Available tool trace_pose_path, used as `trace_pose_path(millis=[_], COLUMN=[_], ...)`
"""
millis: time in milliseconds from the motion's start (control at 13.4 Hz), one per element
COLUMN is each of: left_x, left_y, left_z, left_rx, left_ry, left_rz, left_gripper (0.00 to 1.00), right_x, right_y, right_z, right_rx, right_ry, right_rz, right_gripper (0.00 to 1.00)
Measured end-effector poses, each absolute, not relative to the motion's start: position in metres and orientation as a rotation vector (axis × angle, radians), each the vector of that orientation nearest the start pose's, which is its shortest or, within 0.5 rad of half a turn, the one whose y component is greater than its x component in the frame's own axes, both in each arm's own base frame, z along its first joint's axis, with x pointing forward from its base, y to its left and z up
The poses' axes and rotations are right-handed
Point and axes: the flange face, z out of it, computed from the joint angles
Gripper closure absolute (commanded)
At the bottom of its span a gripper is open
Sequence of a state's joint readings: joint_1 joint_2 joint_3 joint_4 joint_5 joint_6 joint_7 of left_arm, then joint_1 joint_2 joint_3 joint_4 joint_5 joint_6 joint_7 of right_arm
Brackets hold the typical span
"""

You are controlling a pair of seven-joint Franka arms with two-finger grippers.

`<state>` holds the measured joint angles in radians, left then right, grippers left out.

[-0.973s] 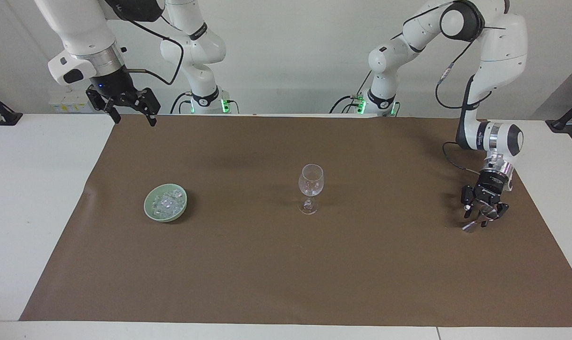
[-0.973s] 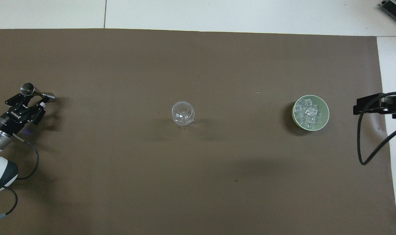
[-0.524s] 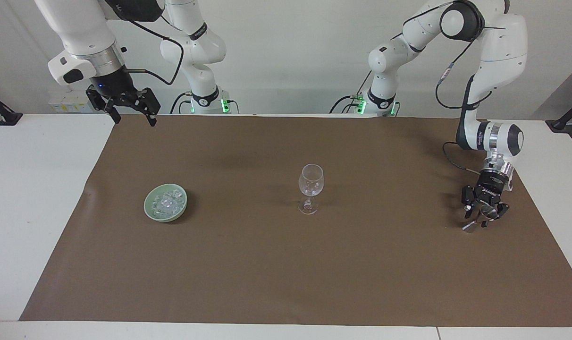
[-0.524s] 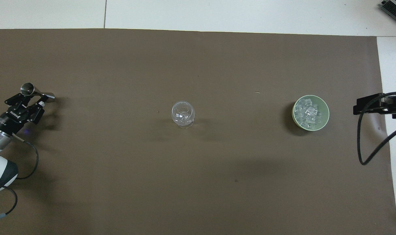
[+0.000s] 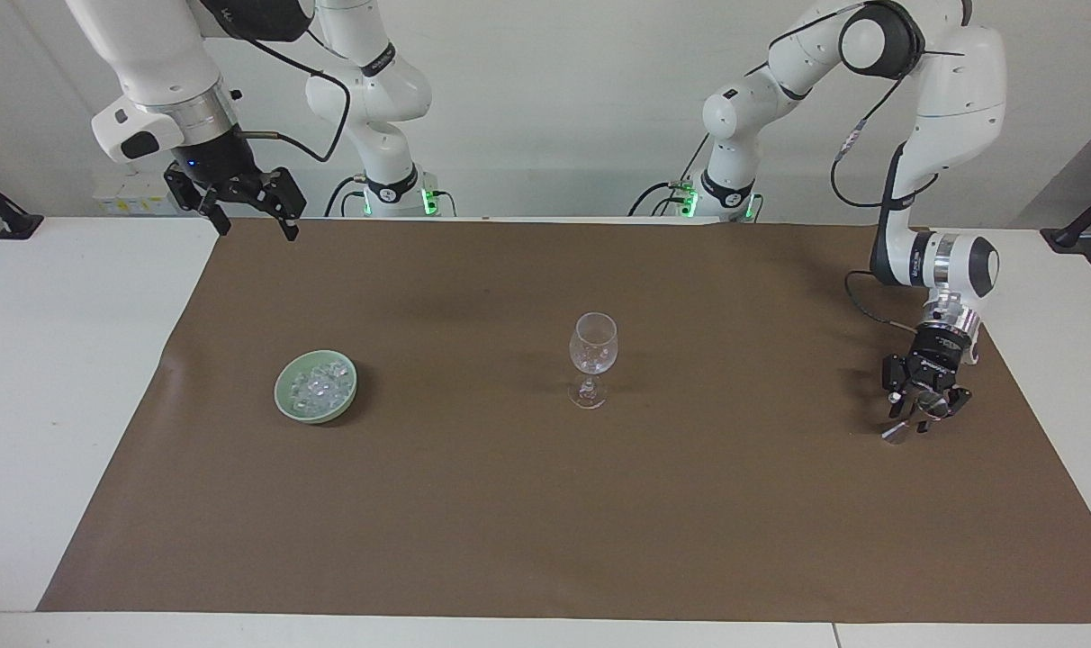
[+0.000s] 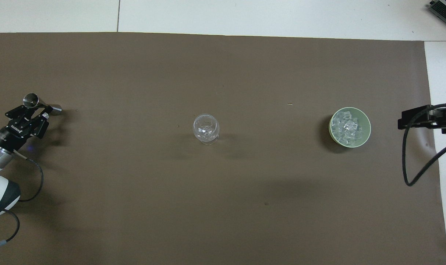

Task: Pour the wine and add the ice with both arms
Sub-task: 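Close the left gripper around the silver jigger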

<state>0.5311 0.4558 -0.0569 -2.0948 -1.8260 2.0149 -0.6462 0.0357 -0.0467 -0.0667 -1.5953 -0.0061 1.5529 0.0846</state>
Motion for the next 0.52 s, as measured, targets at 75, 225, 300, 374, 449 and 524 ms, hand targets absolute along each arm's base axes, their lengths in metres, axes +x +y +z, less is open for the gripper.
trace_pose_path(millis=[75, 225, 300, 374, 449, 524], left_x=[0.5403, 0.5405, 0.5405, 0.5406, 0.5406, 0.5407], left_y=[0.2138, 0.2139, 0.2139, 0.2138, 0.2136, 0.2134], left_z=[0.2135, 0.2136, 0.2136, 0.2137, 0.2136, 0.2136], left_rx=[0.505, 0.502, 0.501, 0.501, 0.502, 0.502], left_ry=[1.736, 1.735, 1.735, 1.735, 1.735, 1.735], left_rz=[-0.507, -0.506, -0.506, -0.506, -0.506, -0.506], left_gripper=[0.63, 0.71, 0.77, 0.82, 0.87, 0.91], right_x=[0.5379, 0.5379, 0.5379, 0.5379, 0.5379, 0.5379], right_y=[-0.0183, -0.0183, -0.0183, -0.0183, -0.0183, -0.0183], right_z=[0.6368, 0.6368, 0.6368, 0.6368, 0.6368, 0.6368], right_rx=[-3.139, -3.139, -3.139, -3.139, -3.139, -3.139], right_ry=[0.182, 0.182, 0.182, 0.182, 0.182, 0.182], right_rz=[-0.007, -0.007, -0.007, -0.007, -0.007, -0.007], right_gripper=[0.00, 0.00, 0.00, 0.00, 0.00, 0.00])
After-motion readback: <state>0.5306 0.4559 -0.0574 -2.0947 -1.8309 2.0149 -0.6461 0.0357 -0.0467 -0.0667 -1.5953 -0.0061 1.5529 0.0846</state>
